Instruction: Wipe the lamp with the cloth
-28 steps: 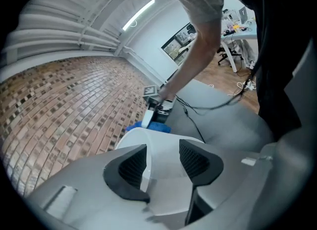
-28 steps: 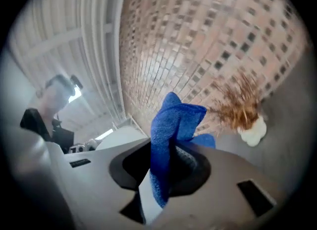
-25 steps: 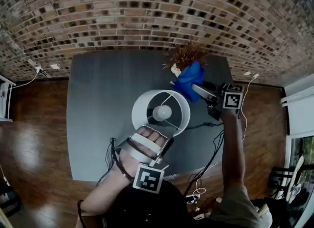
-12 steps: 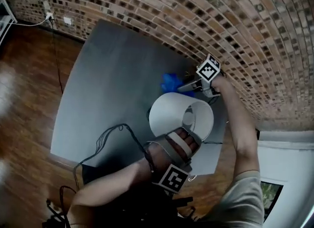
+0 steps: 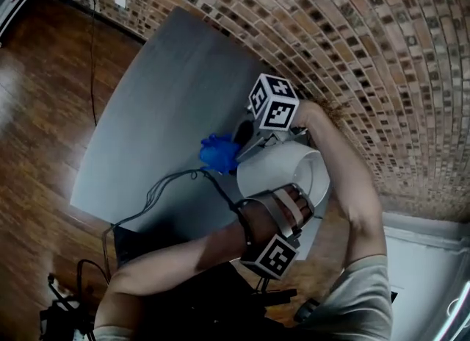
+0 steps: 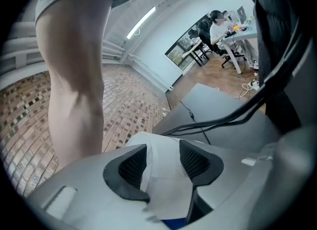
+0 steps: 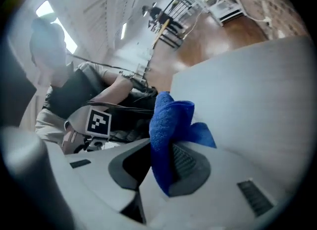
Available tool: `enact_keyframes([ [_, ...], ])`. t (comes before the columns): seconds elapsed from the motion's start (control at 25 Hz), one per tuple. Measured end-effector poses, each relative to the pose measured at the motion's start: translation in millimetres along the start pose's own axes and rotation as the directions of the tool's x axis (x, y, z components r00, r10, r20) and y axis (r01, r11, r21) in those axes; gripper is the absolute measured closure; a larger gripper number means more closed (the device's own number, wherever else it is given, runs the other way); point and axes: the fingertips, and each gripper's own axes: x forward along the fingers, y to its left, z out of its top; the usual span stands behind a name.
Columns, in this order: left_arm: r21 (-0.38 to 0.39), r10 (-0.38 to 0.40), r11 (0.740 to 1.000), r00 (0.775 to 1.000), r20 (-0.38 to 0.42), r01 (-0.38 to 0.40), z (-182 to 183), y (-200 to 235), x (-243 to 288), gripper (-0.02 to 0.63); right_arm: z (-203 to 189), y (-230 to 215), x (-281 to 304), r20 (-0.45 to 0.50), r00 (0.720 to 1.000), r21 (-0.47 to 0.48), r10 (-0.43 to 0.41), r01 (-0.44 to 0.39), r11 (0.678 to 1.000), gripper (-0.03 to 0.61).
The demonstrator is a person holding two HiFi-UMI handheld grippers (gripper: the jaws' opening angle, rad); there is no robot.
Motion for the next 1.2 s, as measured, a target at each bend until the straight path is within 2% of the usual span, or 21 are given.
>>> enact_keyframes([
  [0.08, 0.001, 0.005, 1.0, 1.0, -0.006, -0.005, 0, -4, 1, 0.4, 10, 22, 23, -0.056, 0.997, -0.061, 0.053, -0.057, 0.997, 0.5],
  [0.12, 0.019, 0.006, 1.0, 1.0, -0.004, -0.006, -2, -8, 0, 0.4, 16, 24, 25, -0.038, 0.999, -0.08, 0.022, -0.025, 0.996, 0.5],
  [0.2, 0.063, 0.01, 0.998, 1.0, 0.009, -0.011, -3, -17, -2, 0.4, 28, 18, 0, 0.096, 0.984, -0.083, -0.15, 0.158, 0.984, 0.5],
  [0.24, 0.066, 0.018, 0.998, 1.0, 0.016, -0.019, -2, -19, -2, 0.4, 32, 18, -25, 0.197, 0.947, -0.063, -0.255, 0.272, 0.96, 0.5],
  [0.28, 0.053, 0.029, 0.998, 0.999, 0.023, -0.03, 0, -17, -2, 0.394, 35, 24, -57, 0.315, 0.879, -0.029, -0.359, 0.387, 0.922, 0.5],
  [0.32, 0.025, 0.038, 0.999, 0.999, 0.032, -0.039, 2, -15, -2, 0.393, 35, 38, -93, 0.44, 0.776, 0.023, -0.452, 0.494, 0.869, 0.5],
  [0.36, -0.013, 0.04, 0.999, 0.998, 0.044, -0.04, 4, -12, -3, 0.39, 32, 59, -129, 0.559, 0.639, 0.09, -0.528, 0.586, 0.805, 0.5],
  [0.44, -0.093, 0.011, 0.996, 0.997, 0.076, -0.004, 7, -9, -7, 0.409, 7, 126, -184, 0.734, 0.304, 0.244, -0.608, 0.717, 0.653, 0.5],
  [0.52, -0.135, -0.026, 0.99, 0.994, 0.102, 0.039, 6, -6, -8, 0.449, -41, 213, -203, 0.813, -0.036, 0.387, -0.581, 0.779, 0.493, 0.5],
  [0.56, -0.14, -0.043, 0.988, 0.993, 0.108, 0.058, 4, -5, -8, 0.453, -71, 258, -195, 0.826, -0.183, 0.448, -0.533, 0.787, 0.425, 0.5],
  [0.64, -0.125, -0.097, 0.986, 0.99, 0.106, 0.11, -4, -10, -7, 0.457, -134, 339, -145, 0.812, -0.425, 0.561, -0.4, 0.759, 0.33, 0.5],
  [0.68, -0.113, -0.13, 0.983, 0.985, 0.112, 0.142, -7, -12, -10, 0.462, -160, 371, -107, 0.786, -0.523, 0.613, -0.33, 0.727, 0.308, 0.5],
  [0.72, -0.109, -0.165, 0.978, 0.978, 0.132, 0.179, -8, -13, -15, 0.462, -180, 396, -67, 0.75, -0.603, 0.662, -0.274, 0.686, 0.301, 0.5],
  [0.8, -0.151, -0.235, 0.95, 0.947, 0.221, 0.271, -5, -8, -27, 0.459, -205, 411, 5, 0.659, -0.712, 0.747, -0.242, 0.581, 0.323, 0.5],
  [0.84, -0.197, -0.256, 0.928, 0.925, 0.28, 0.317, -4, -1, -31, 0.459, -217, 397, 36, 0.61, -0.744, 0.783, -0.271, 0.515, 0.349, 0.5],
  [0.92, -0.294, -0.251, 0.881, 0.892, 0.375, 0.371, -4, 21, -34, 0.46, -231, 329, 91, 0.534, -0.759, 0.82, -0.372, 0.356, 0.449, 0.5],
  [1.0, -0.348, -0.23, 0.859, 0.891, 0.392, 0.375, -9, 37, -32, 0.502, -218, 235, 137, 0.496, -0.751, 0.776, -0.436, 0.158, 0.61, 0.5],
  [1.04, -0.348, -0.237, 0.86, 0.896, 0.376, 0.373, -13, 39, -30, 0.509, -201, 186, 153, 0.48, -0.759, 0.709, -0.44, 0.041, 0.704, 0.5],
  [1.12, -0.306, -0.274, 0.878, 0.911, 0.307, 0.368, -17, 35, -25, 0.525, -159, 98, 164, 0.422, -0.814, 0.471, -0.399, -0.179, 0.864, 0.5],
  [1.16, -0.279, -0.286, 0.892, 0.922, 0.262, 0.356, -19, 30, -22, 0.522, -138, 60, 162, 0.385, -0.843, 0.329, -0.375, -0.254, 0.91, 0.5],
  [1.2, -0.255, -0.29, 0.905, 0.931, 0.219, 0.342, -19, 25, -18, 0.514, -117, 27, 157, 0.35, -0.867, 0.198, -0.354, -0.301, 0.933, 0.5],
])
